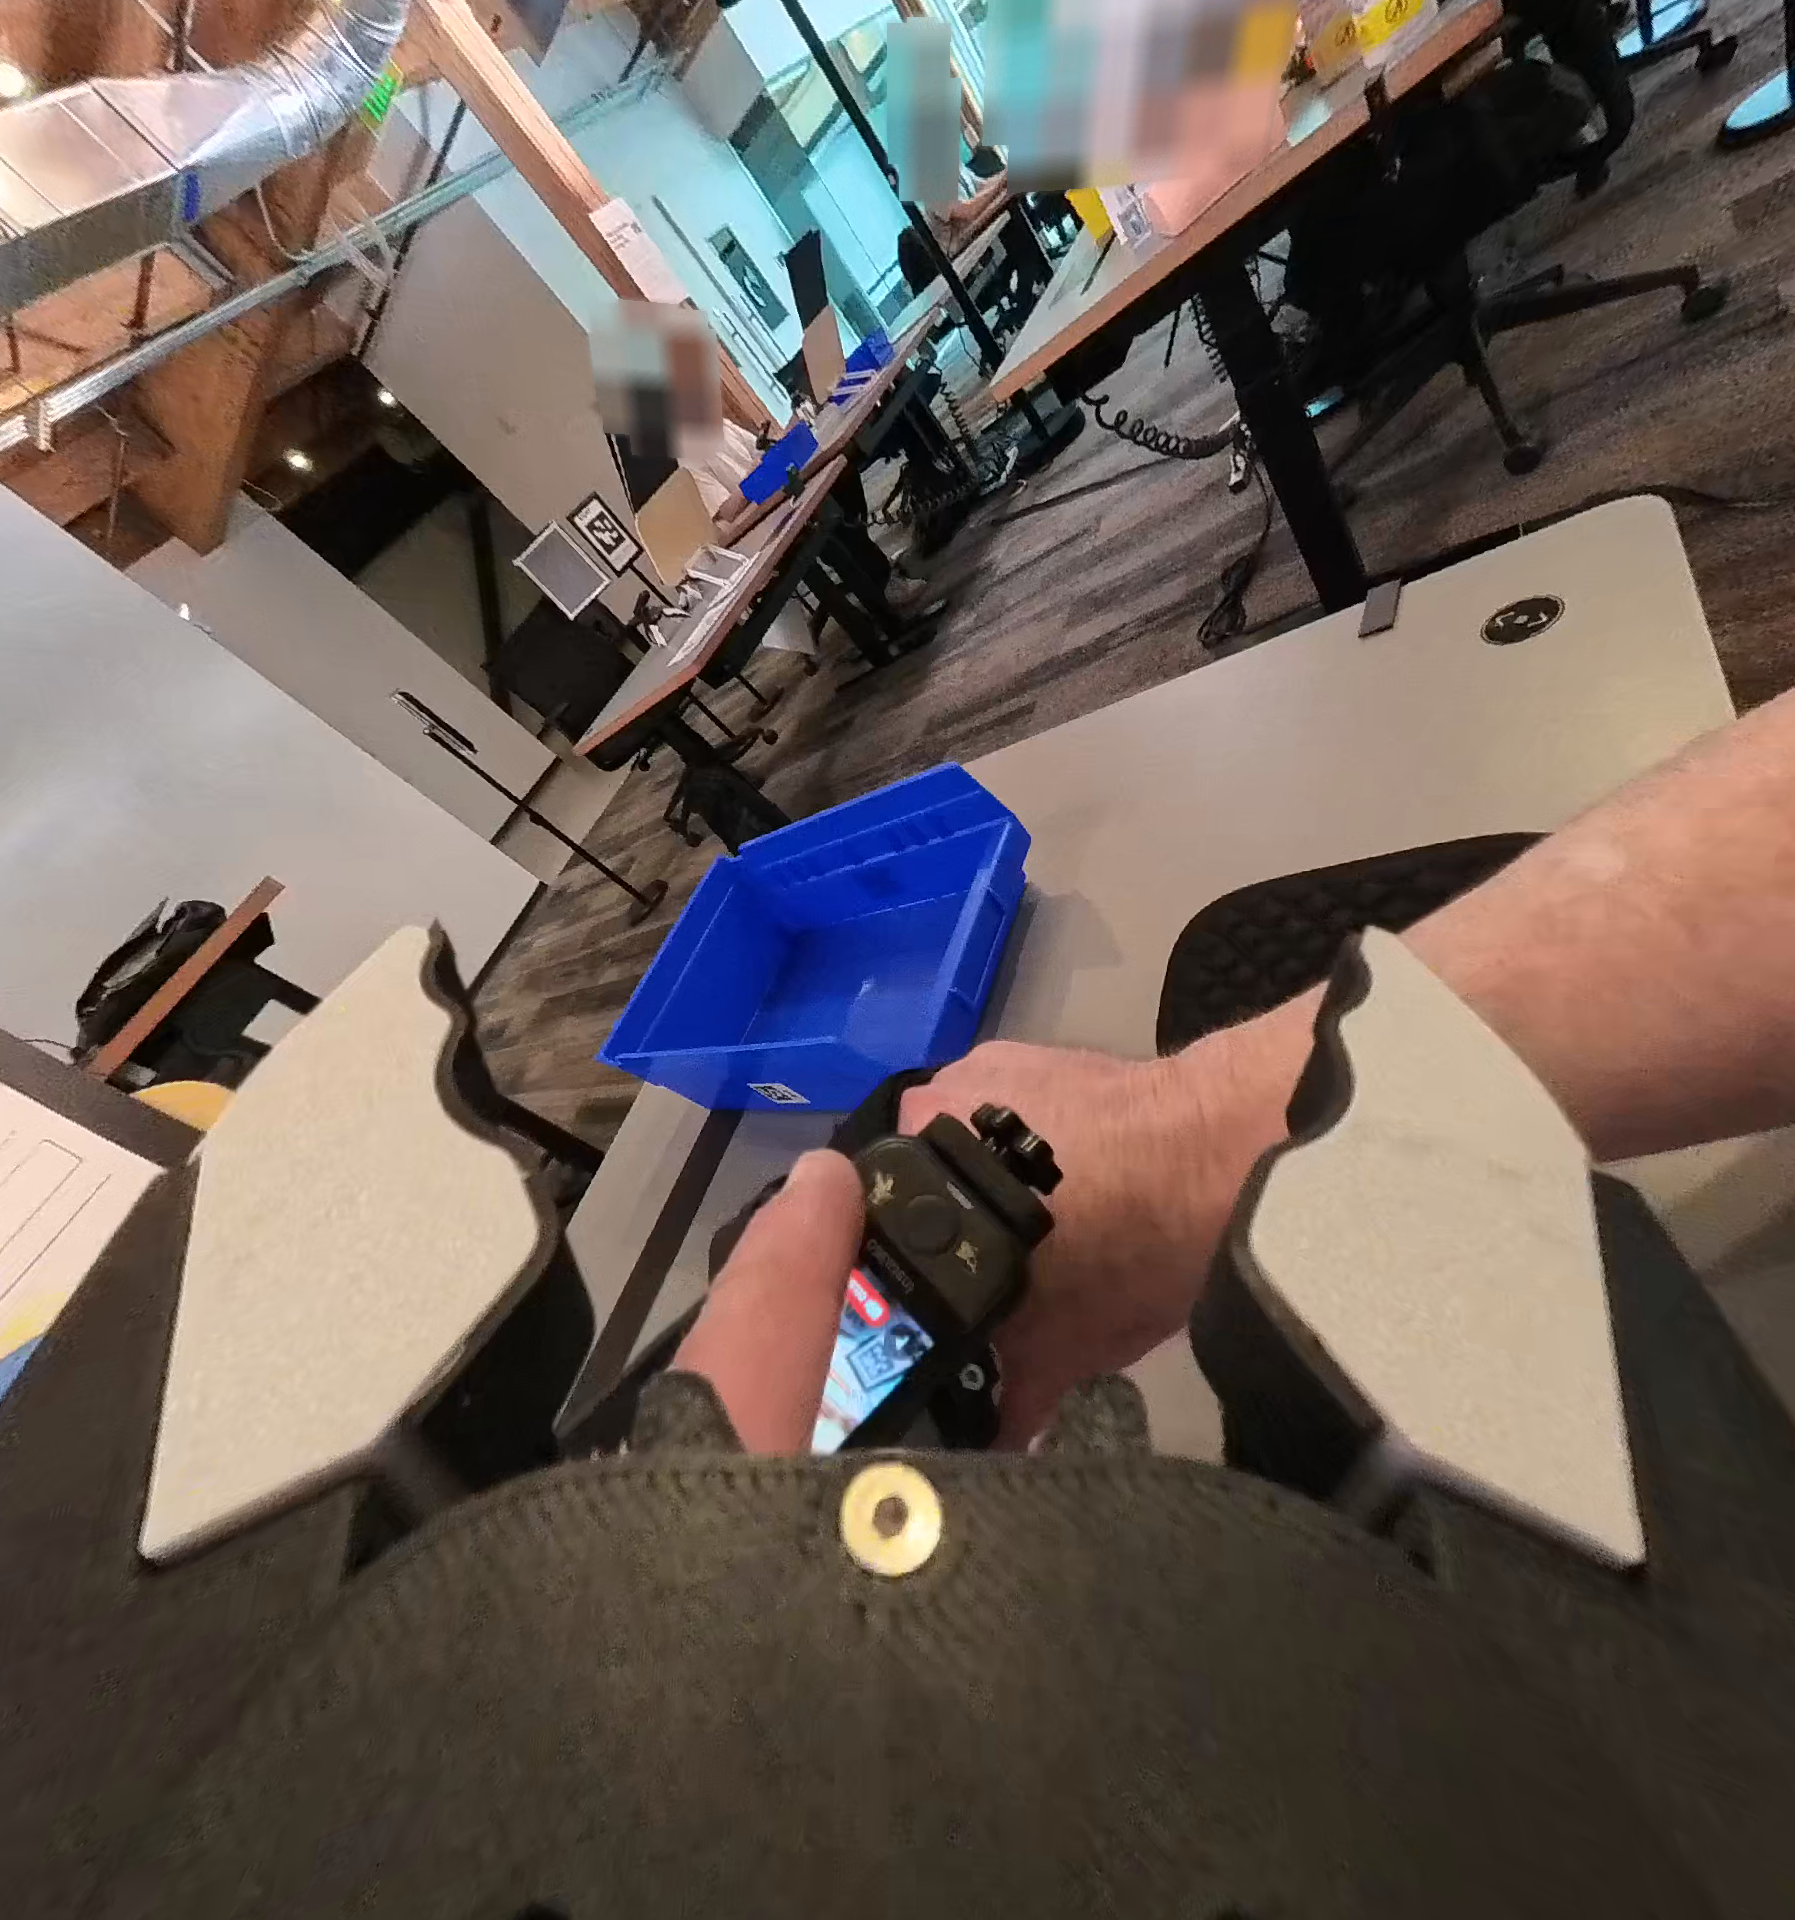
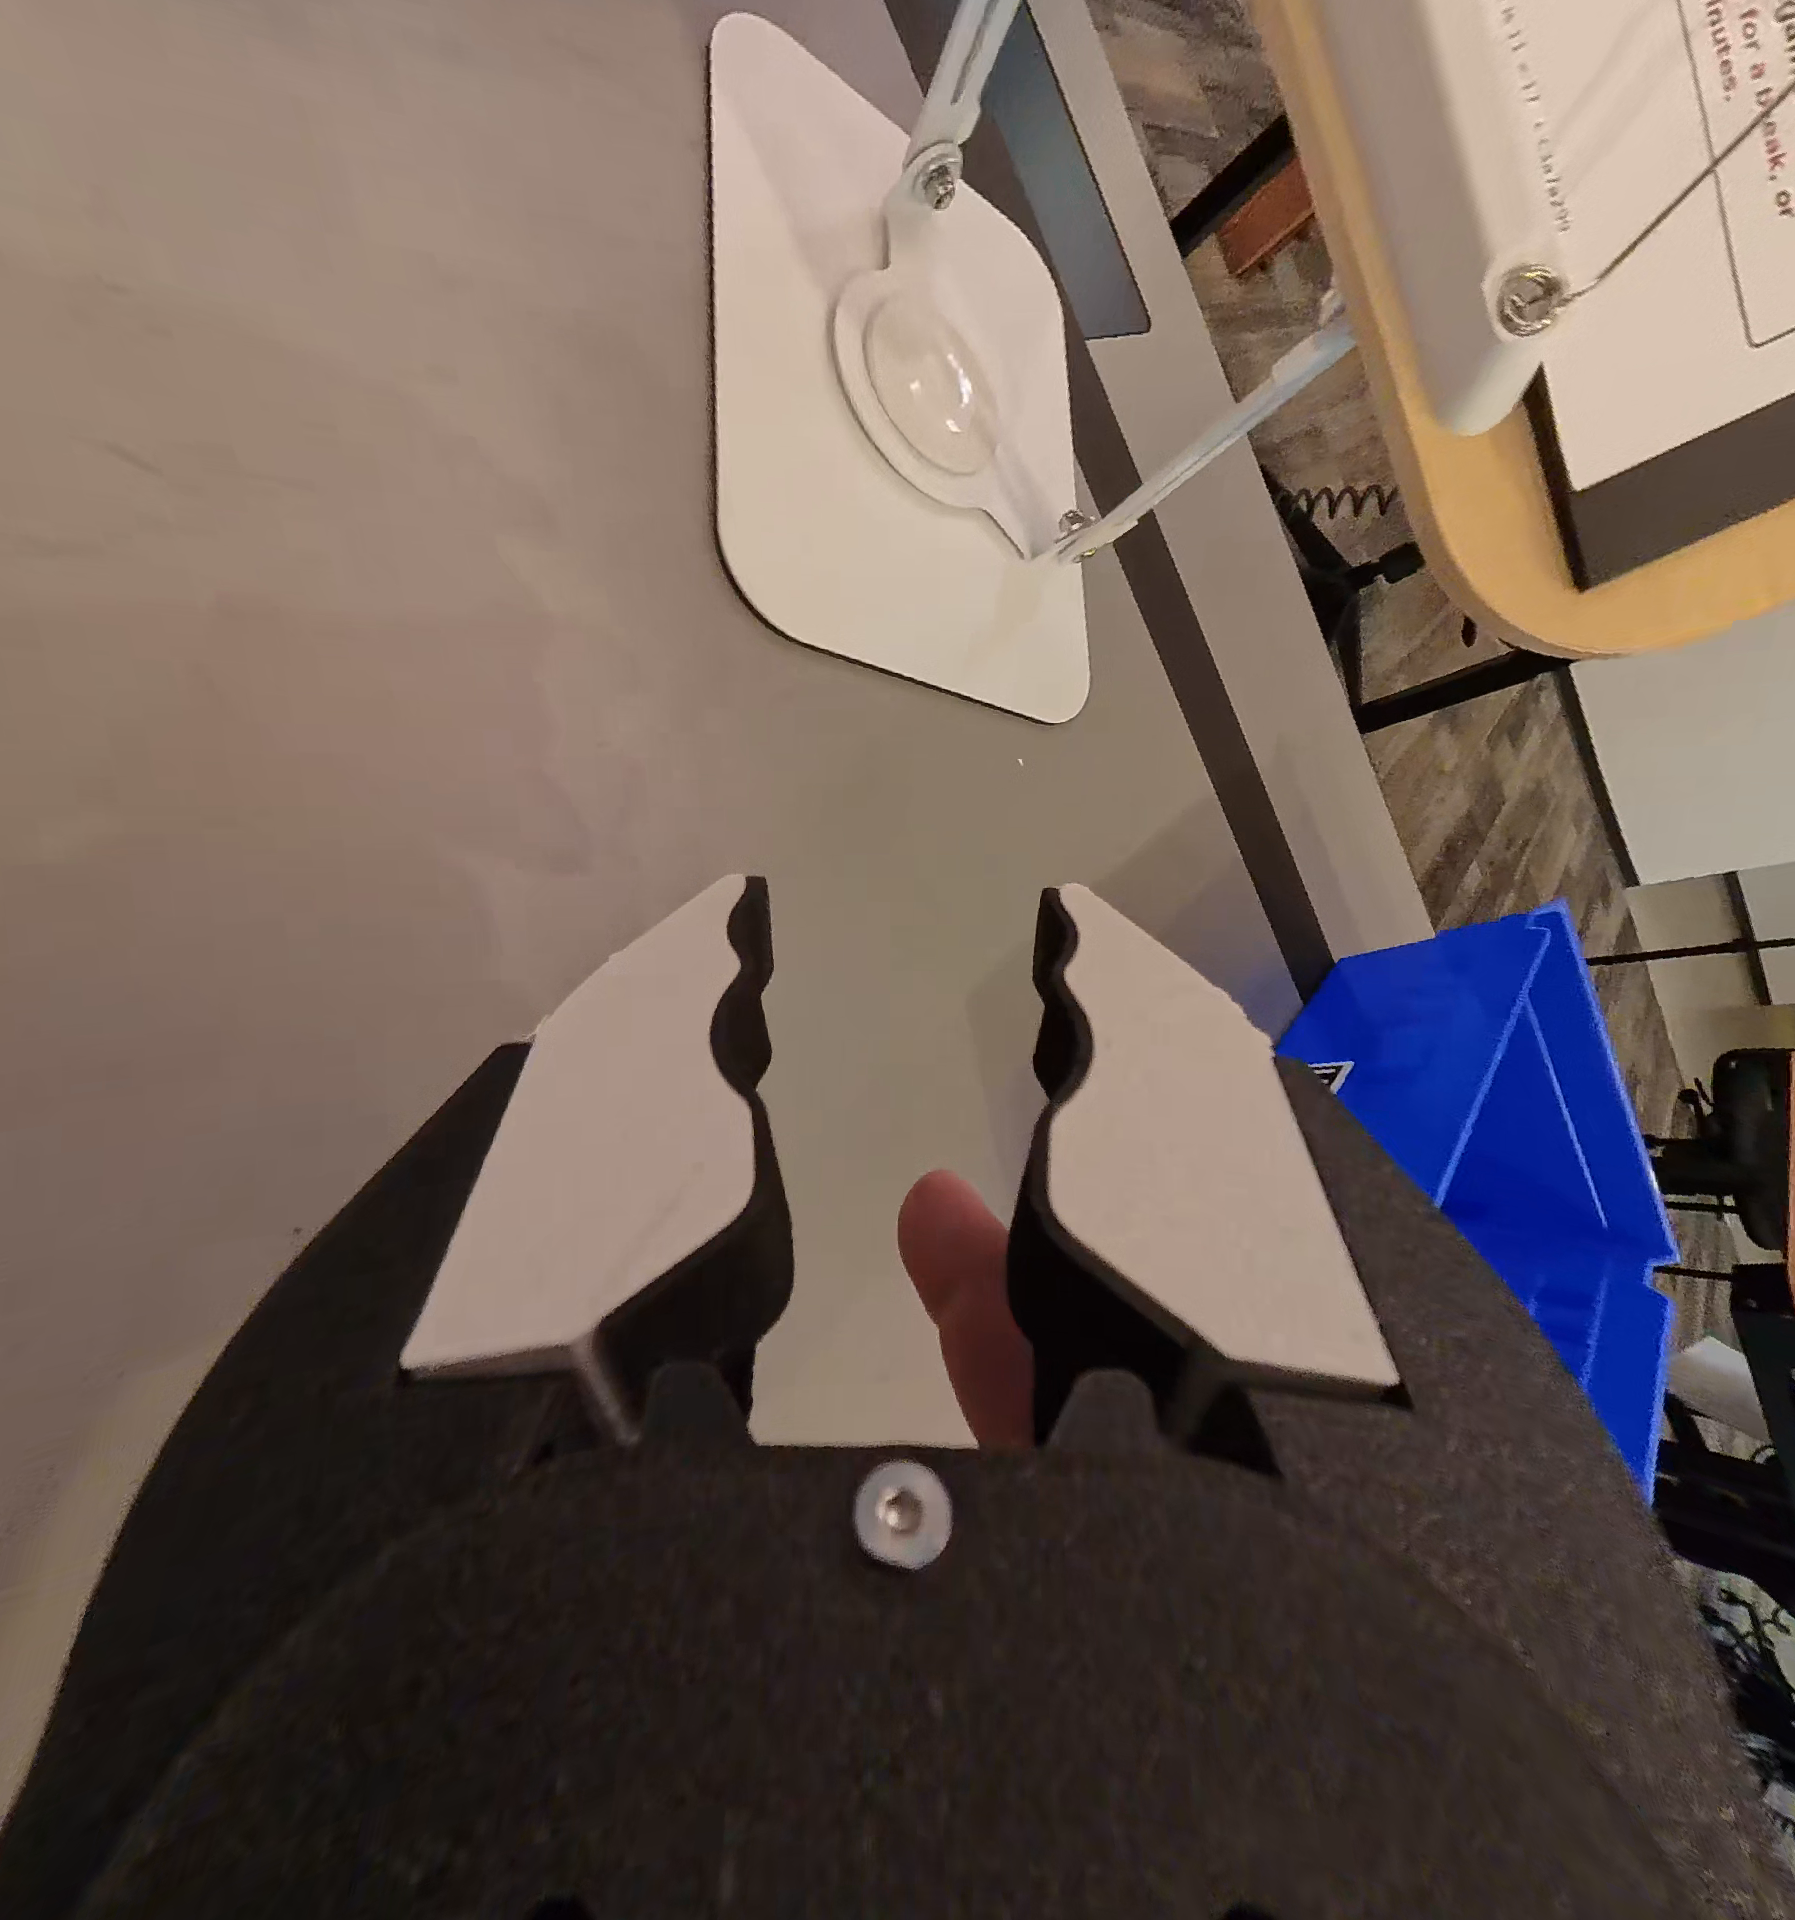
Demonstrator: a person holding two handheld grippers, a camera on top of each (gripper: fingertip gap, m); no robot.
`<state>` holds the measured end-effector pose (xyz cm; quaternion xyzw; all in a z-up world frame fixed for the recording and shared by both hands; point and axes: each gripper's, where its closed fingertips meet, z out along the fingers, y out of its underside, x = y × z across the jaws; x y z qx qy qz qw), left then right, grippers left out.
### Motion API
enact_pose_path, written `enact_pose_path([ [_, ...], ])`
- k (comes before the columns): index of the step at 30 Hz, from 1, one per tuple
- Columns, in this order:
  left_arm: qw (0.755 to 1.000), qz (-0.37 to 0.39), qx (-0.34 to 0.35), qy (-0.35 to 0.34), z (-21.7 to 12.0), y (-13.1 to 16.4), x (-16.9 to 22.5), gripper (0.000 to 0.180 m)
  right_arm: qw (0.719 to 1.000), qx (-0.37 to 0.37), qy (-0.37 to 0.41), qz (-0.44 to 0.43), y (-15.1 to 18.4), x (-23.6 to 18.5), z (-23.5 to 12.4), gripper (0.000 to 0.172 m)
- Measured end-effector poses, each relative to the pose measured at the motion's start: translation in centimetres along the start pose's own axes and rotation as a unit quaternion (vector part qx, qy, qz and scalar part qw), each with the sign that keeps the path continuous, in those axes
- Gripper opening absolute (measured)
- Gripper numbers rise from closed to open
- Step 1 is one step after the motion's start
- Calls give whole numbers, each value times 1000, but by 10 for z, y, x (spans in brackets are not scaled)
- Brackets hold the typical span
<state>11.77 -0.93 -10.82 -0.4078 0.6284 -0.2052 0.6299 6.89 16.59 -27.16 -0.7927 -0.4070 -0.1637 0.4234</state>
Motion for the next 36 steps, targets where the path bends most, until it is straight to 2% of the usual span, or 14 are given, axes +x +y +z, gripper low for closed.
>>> enact_pose_path([
  [8, 996, 7, -84, 11, 15, 34, 8, 146, 1000, -6, -6, 0, -1, -4, 0, 52],
  [12, 998, 17, -58, 7, 15, 24, 8, 146, 1000, 0, -1, -5, -2, -4, -1, 52],
  [15, 998, 21, -66, 0, 15, 25, 5, 146, 1000, 3, -2, -5, -5, -4, -3, 52],
  [19, 999, 28, -31, -15, 9, 10, 0, 145, 1000, -1, -3, -4, -2, -4, -1, 53],
  [28, 998, 30, -51, -18, 6, 21, -7, 146, 1000, -2, -10, -2, -2, -7, 0, 55],
  [34, 997, 2, -24, -76, -17, 16, -48, 143, 1000, 4, -3, 6, -1, -2, 0, 59],
  [36, 995, -10, -18, -101, -28, 17, -68, 136, 1000, 18, 0, 21, -4, 2, 0, 64],
])
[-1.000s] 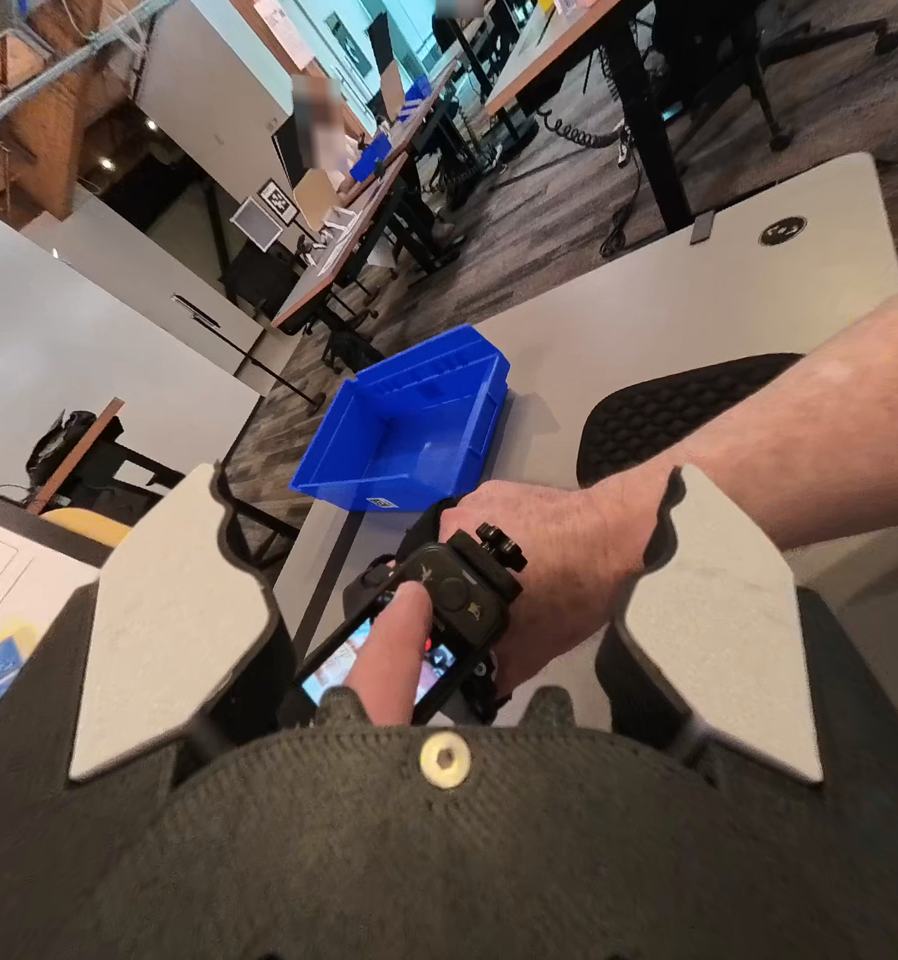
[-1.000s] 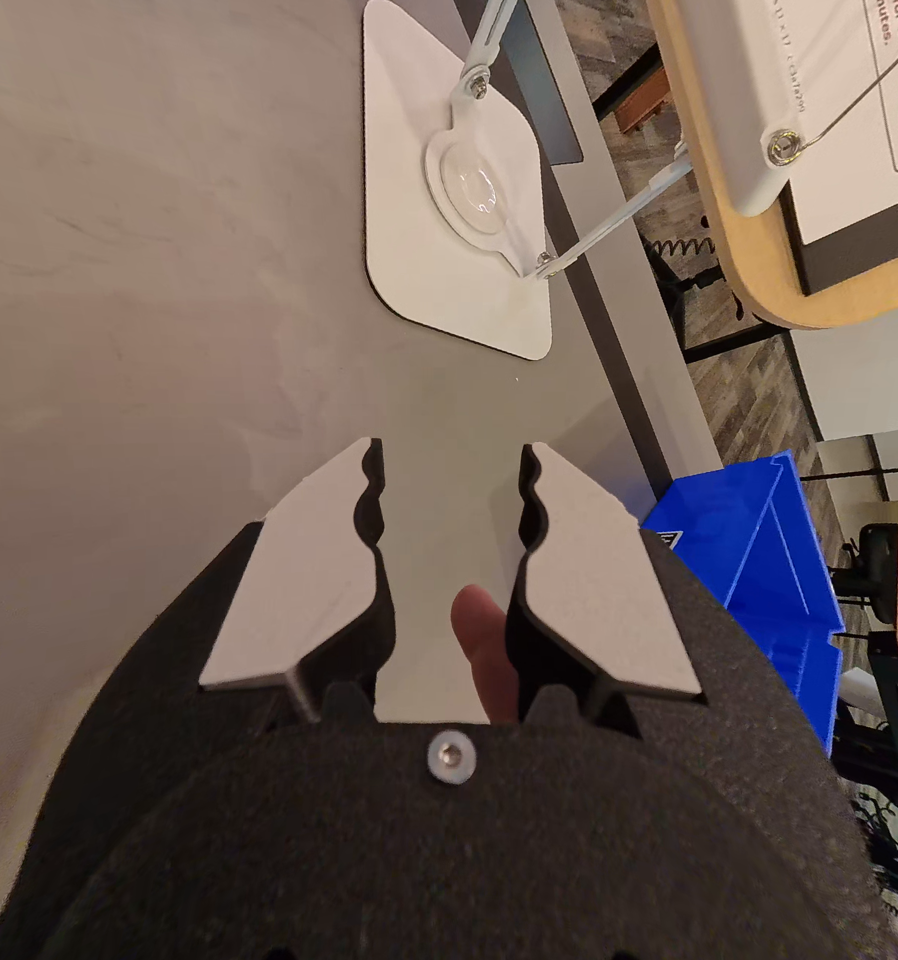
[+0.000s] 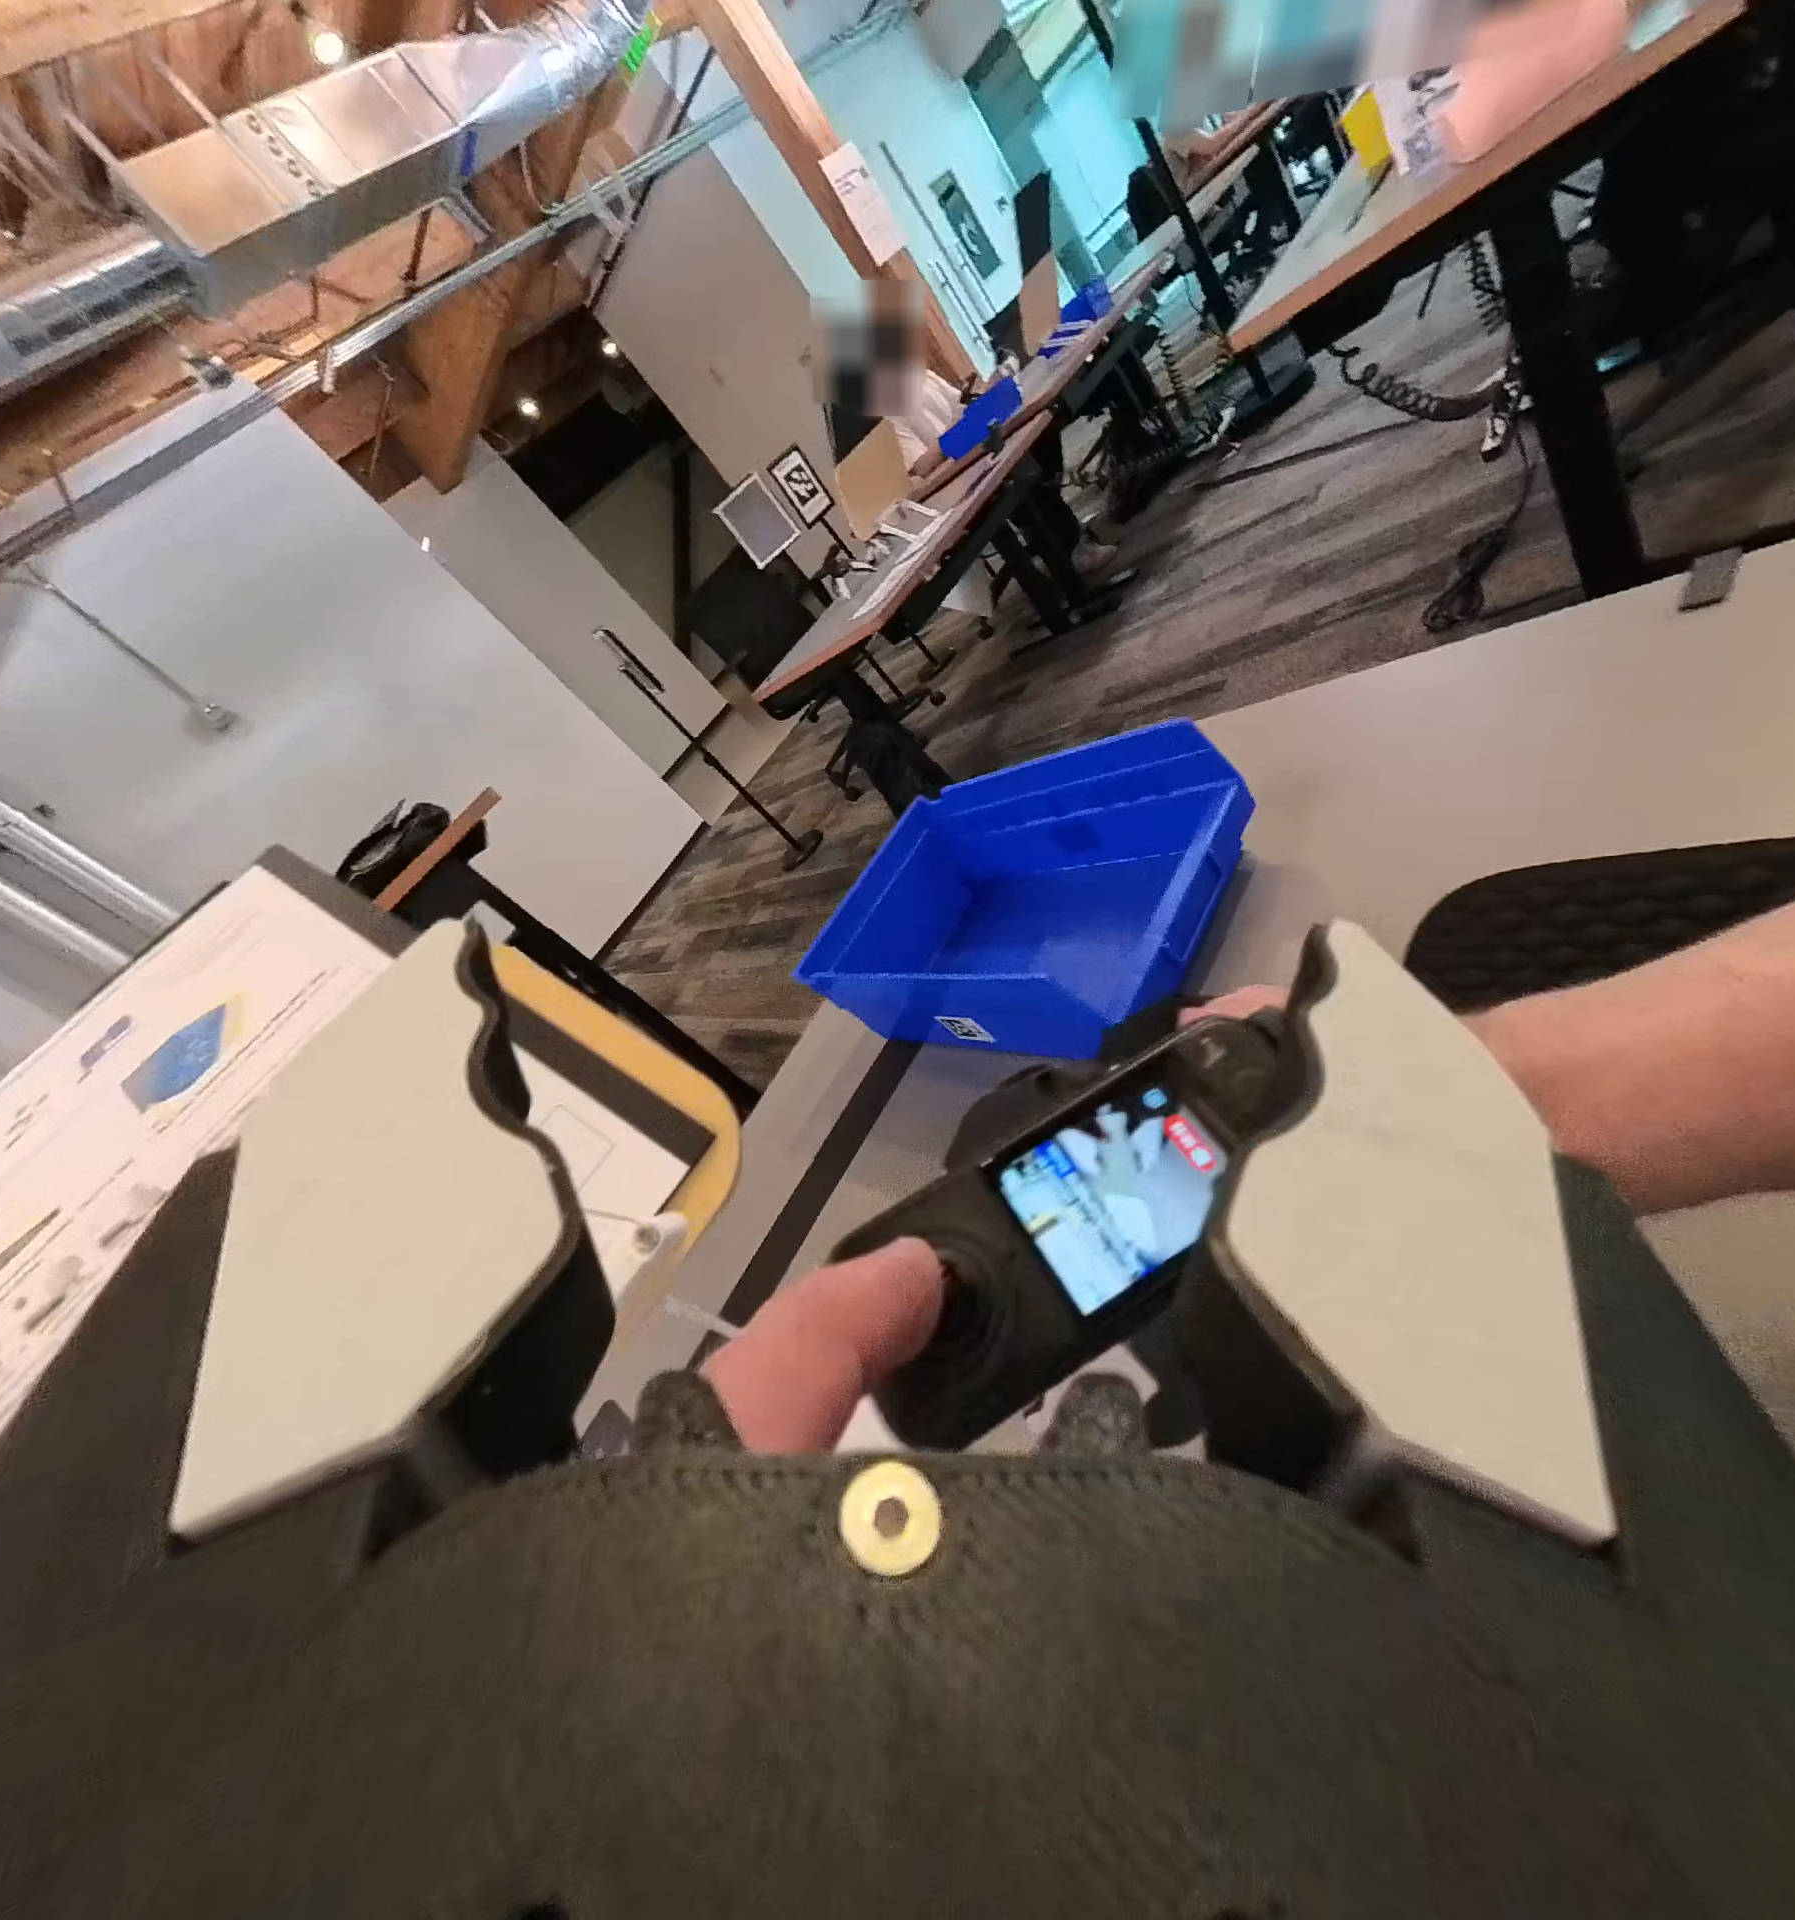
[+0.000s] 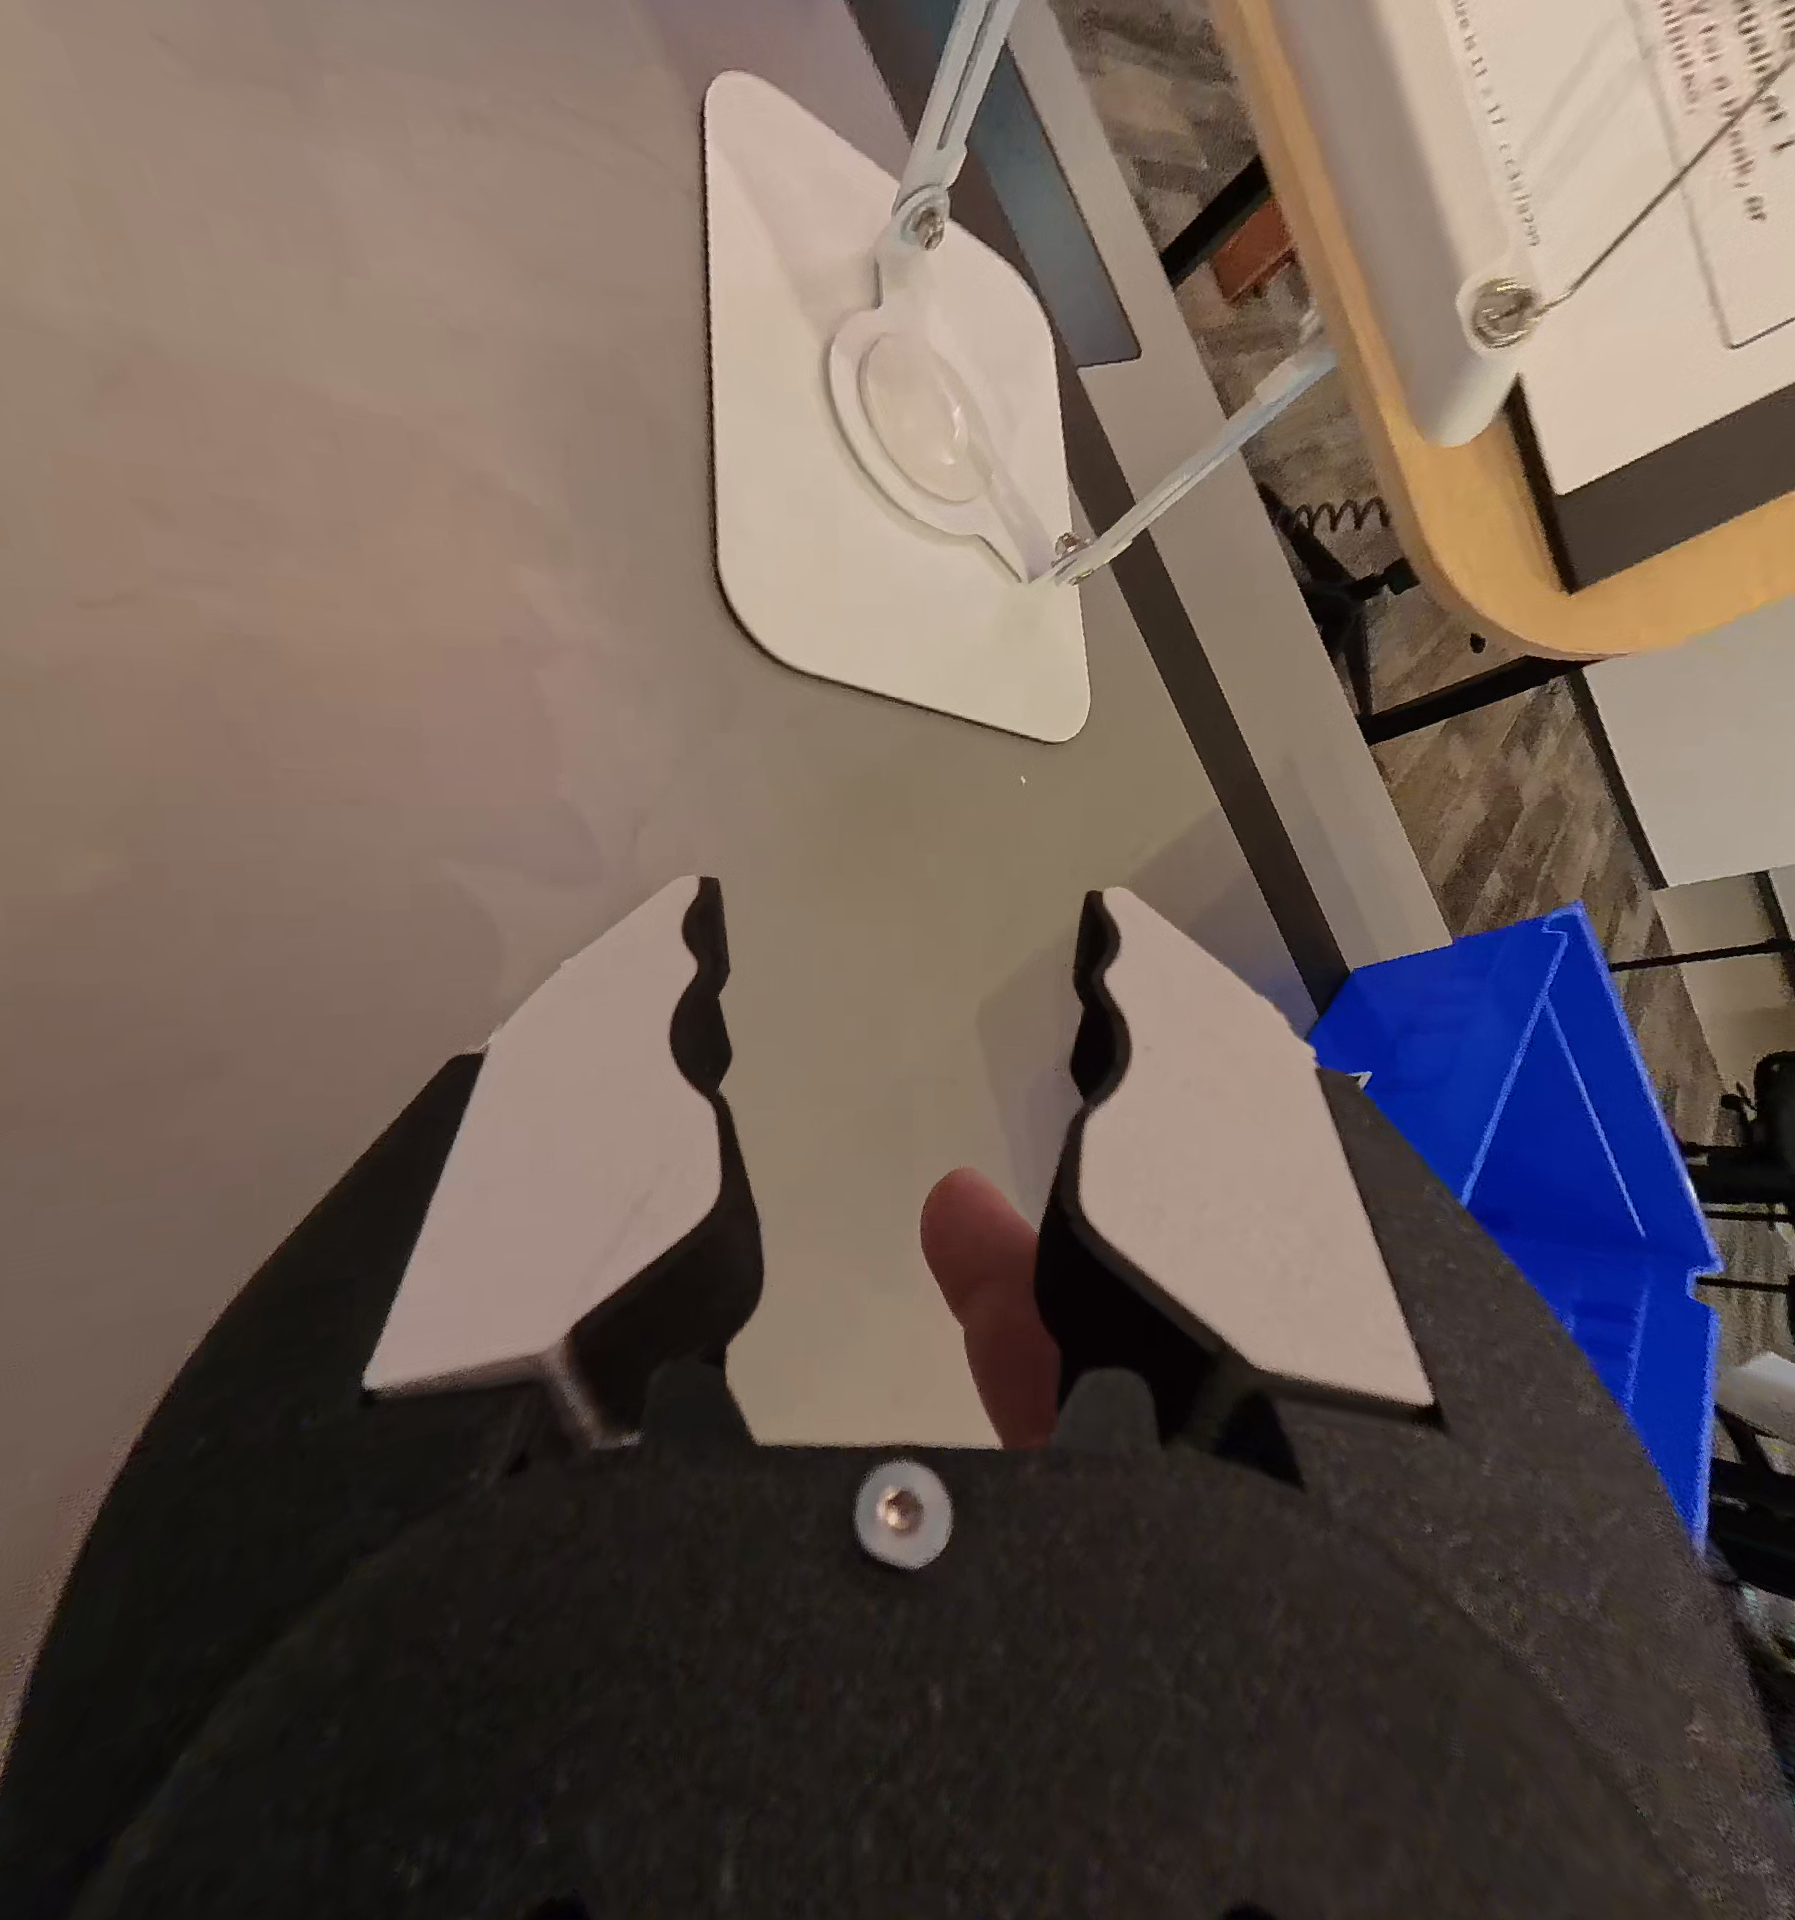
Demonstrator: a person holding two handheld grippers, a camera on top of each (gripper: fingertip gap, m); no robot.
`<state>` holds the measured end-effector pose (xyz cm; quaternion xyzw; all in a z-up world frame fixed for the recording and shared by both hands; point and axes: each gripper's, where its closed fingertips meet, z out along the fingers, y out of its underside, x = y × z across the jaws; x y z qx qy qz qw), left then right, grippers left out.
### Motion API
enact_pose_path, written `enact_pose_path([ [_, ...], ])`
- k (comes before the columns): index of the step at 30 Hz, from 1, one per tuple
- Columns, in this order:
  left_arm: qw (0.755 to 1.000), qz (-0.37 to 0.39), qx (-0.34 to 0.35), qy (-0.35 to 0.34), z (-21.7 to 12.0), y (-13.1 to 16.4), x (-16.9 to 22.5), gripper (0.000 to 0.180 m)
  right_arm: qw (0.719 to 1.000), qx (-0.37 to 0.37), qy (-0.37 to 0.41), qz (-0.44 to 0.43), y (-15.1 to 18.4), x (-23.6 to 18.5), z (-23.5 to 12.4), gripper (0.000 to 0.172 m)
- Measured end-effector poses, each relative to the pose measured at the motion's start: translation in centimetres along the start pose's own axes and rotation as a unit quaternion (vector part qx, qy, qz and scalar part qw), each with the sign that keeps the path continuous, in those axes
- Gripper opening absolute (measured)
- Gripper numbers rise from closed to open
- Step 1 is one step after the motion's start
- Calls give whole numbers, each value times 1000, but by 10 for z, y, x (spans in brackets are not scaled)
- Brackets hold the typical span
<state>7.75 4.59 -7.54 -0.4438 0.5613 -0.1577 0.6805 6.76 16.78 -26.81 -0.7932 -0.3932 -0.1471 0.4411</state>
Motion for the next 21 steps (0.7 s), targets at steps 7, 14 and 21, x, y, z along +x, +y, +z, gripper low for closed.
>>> enact_pose_path([
  [7, 990, -26, -28, -136, -49, 28, -110, 77, 990, 96, 20, 98, -13, 40, -21, 45],
  [14, 969, -96, -64, -219, -127, 86, -201, 0, 975, 159, 50, 148, -9, 85, -48, 0],
  [21, 950, -124, -160, -237, -177, 191, -222, 12, 973, 165, 47, 155, -2, 77, -42, 23],
])
